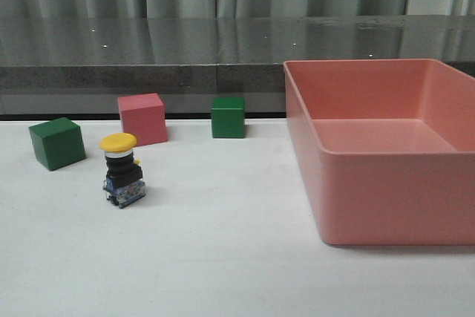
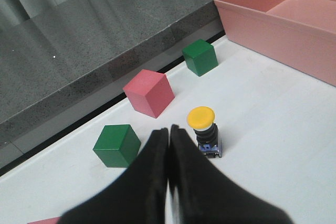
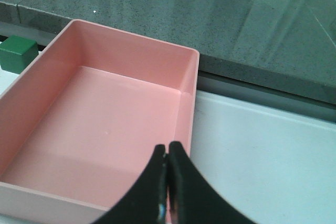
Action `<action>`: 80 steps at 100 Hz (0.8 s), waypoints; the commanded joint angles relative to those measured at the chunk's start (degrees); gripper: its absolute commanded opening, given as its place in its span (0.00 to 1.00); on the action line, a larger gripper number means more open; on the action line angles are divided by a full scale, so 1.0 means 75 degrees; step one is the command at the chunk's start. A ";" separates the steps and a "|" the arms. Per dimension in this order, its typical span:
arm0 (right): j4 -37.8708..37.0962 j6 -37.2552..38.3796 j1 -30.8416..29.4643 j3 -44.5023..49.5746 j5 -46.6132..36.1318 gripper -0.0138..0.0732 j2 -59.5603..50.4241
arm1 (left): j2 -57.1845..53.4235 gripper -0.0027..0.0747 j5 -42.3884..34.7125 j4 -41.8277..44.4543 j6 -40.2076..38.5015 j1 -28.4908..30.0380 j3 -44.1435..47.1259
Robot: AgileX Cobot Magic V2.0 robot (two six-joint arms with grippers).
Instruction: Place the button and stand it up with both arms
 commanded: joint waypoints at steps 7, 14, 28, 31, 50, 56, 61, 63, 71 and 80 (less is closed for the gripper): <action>-0.0007 -0.0002 -0.0048 -0.0204 -0.0629 0.09 0.0005 | 0.0041 0.01 -0.0655 -0.0096 -0.0103 0.0025 -0.0223; -0.0007 -0.0002 -0.0048 -0.0204 -0.0629 0.09 0.0005 | 0.0041 0.01 -0.0676 -0.0096 -0.0103 0.0025 -0.0223; -0.0007 -0.0002 -0.0048 -0.0204 -0.0629 0.09 0.0005 | 0.0041 0.01 -0.1146 -0.0026 -0.0103 0.0025 -0.0180; -0.0007 -0.0002 -0.0048 -0.0204 -0.0629 0.09 0.0005 | -0.0005 0.01 -0.1408 0.0057 -0.0103 0.0056 -0.0130; -0.0007 -0.0002 -0.0048 -0.0204 -0.0629 0.09 0.0005 | -0.0669 0.01 -0.2453 0.0075 -0.0544 0.1119 0.0638; -0.0007 -0.0002 -0.0048 -0.0204 -0.0629 0.09 0.0005 | -0.1013 0.01 -0.2466 0.0075 -0.0833 0.1542 0.0982; -0.0007 -0.0002 -0.0048 -0.0204 -0.0629 0.09 0.0005 | -0.1341 0.01 -0.2466 0.0075 -0.0991 0.1871 0.1265; -0.0007 -0.0002 -0.0048 -0.0204 -0.0629 0.09 0.0005 | -0.1484 0.01 -0.2466 0.0075 -0.1084 0.1994 0.1386; -0.0007 -0.0002 -0.0048 -0.0204 -0.0629 0.09 0.0005 | -0.2112 0.01 -0.2466 0.0075 -0.1354 0.2402 0.1823; -0.0007 -0.0002 -0.0048 -0.0204 -0.0629 0.09 0.0005 | -0.2771 0.01 -0.2466 0.0075 -0.1628 0.2737 0.2304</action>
